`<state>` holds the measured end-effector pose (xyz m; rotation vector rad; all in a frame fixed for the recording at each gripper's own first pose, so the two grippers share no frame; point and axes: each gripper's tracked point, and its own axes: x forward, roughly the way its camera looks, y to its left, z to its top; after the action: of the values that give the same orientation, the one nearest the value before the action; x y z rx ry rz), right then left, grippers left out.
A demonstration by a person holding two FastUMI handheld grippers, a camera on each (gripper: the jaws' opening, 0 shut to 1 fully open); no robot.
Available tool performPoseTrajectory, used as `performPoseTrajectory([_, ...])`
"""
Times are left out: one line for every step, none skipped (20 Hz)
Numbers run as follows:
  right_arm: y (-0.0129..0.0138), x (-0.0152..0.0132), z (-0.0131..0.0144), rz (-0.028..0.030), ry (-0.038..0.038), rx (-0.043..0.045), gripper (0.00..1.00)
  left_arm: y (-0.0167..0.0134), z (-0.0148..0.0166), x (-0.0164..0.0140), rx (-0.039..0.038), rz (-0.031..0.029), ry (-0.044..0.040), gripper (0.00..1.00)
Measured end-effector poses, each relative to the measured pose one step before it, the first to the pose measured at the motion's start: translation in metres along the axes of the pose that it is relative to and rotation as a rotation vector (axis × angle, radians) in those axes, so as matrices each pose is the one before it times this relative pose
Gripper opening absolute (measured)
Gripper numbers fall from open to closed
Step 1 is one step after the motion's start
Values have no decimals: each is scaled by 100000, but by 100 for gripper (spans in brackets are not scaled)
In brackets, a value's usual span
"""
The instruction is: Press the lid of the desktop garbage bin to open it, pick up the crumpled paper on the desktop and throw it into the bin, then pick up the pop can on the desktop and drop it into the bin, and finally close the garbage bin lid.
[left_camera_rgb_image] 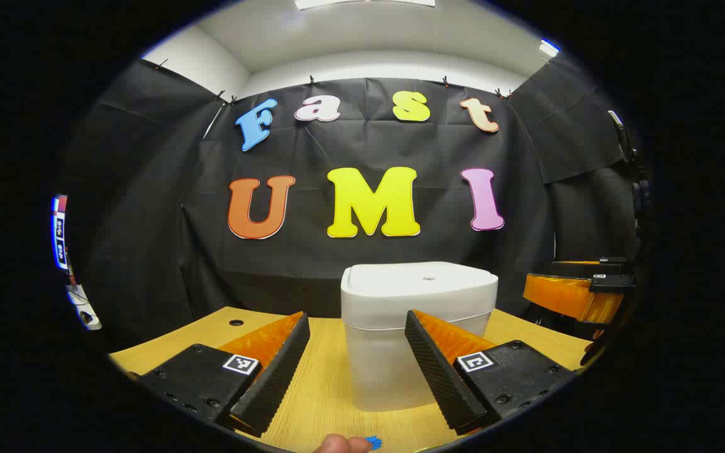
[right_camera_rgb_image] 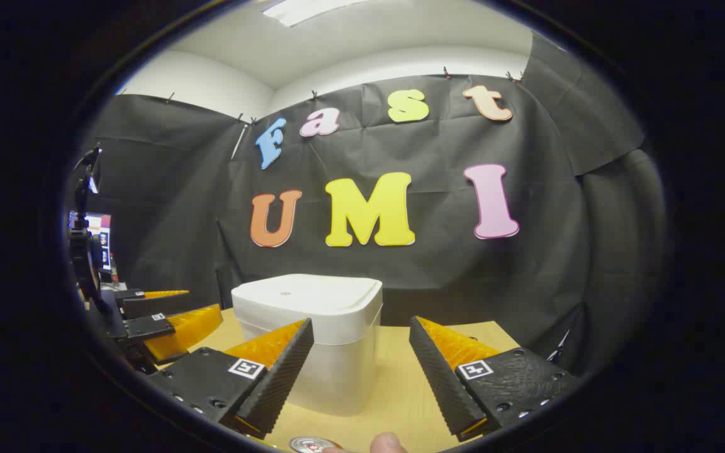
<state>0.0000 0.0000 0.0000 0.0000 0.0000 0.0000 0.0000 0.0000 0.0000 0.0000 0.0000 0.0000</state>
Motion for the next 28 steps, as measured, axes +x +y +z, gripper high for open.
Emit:
performPoseTrajectory([-109, -5, -143, -116, -21, -71, 95, 35, 9, -11, 91, 188, -134, 98])
performPoseTrajectory([-249, 6, -9, -822, 428, -574, 95, 65, 49, -162, 81, 402, -242, 99])
performPoseTrajectory([-214, -67, -120, -307, 105, -200, 95, 267, -82, 42, 497, 1360, 333, 98])
performPoseTrajectory([-116, -91, 62, -154, -188, 262, 95, 393, -58, -26, 901, 2169, 678, 98])
performPoseTrajectory([38, -7, -6, -13, -89, 99, 95, 449, -62, 100, 810, 1447, 490, 98])
performPoseTrajectory([90, -37, 97, 229, -173, -144, 94, 133, -6, -75, 379, 892, 384, 98])
performPoseTrajectory([66, -50, -7, 227, -176, -201, 93, -74, 83, -55, -291, 505, -156, 98])
performPoseTrajectory([81, 19, 18, 441, -14, -81, 95, 33, 73, -73, -1213, 150, -178, 98])
performPoseTrajectory([157, 59, -125, 557, 145, 137, 95, -138, -180, 35, -1425, -125, 313, 98])
performPoseTrajectory([-50, 85, -39, 85, 287, -56, 95, -202, -22, -94, -798, -138, 206, 98])
performPoseTrajectory([-189, 8, -89, -388, 119, -74, 95, 60, -5, 30, 91, 136, 19, 98])
performPoseTrajectory([-102, -10, 109, -214, 23, 46, 95, 89, 142, -114, 654, 193, -317, 98])
performPoseTrajectory([32, -74, -85, -101, -109, 99, 95, 123, 24, -93, 875, 277, -349, 98])
performPoseTrajectory([-44, -76, 86, -99, -202, -51, 95, 89, 225, -97, 844, 103, -1076, 98])
performPoseTrajectory([-12, -157, 21, -71, -193, -226, 95, -178, 318, 26, 878, -806, -1068, 98])
performPoseTrajectory([-77, -70, 157, 13, -201, -220, 95, -332, 244, 48, 384, -1713, -969, 99])
performPoseTrajectory([-116, -88, -60, -211, -167, -96, 95, -161, 166, -79, -355, -680, -767, 98])
performPoseTrajectory([-162, -28, 142, -381, -222, 9, 95, 44, 156, -96, -231, 117, -406, 98])
performPoseTrajectory([-111, -72, 11, -162, -157, 114, 95, 12, 78, -101, 682, -10, -445, 98])
performPoseTrajectory([-121, -42, 178, -78, -197, 214, 95, -58, 100, -4, 1810, 451, -218, 98])
performPoseTrajectory([-76, -15, 38, -42, -244, 124, 95, 142, 161, -41, 1747, 631, -548, 98])
performPoseTrajectory([-54, 9, 98, -121, -47, 26, 95, -178, 266, -15, 1649, -204, -457, 98])
performPoseTrajectory([71, 10, -11, 284, 82, 42, 95, -402, -21, 41, 1284, -577, 21, 98])
performPoseTrajectory([0, 49, -79, 136, 523, 206, 95, -145, -106, -32, 609, -5, 83, 98])
performPoseTrajectory([99, -94, -127, 500, 401, 168, 95, 25, 22, 43, 11, 281, -61, 99])
performPoseTrajectory([87, -46, 92, 274, 277, 130, 97, -290, -68, -96, -977, -22, 600, 99])
performPoseTrajectory([-57, 52, -21, 147, 253, -73, 95, -146, -339, -66, -1254, -181, 1100, 99])
performPoseTrajectory([12, 18, 116, 208, 21, -98, 93, -310, -111, 9, -767, -759, 811, 99])
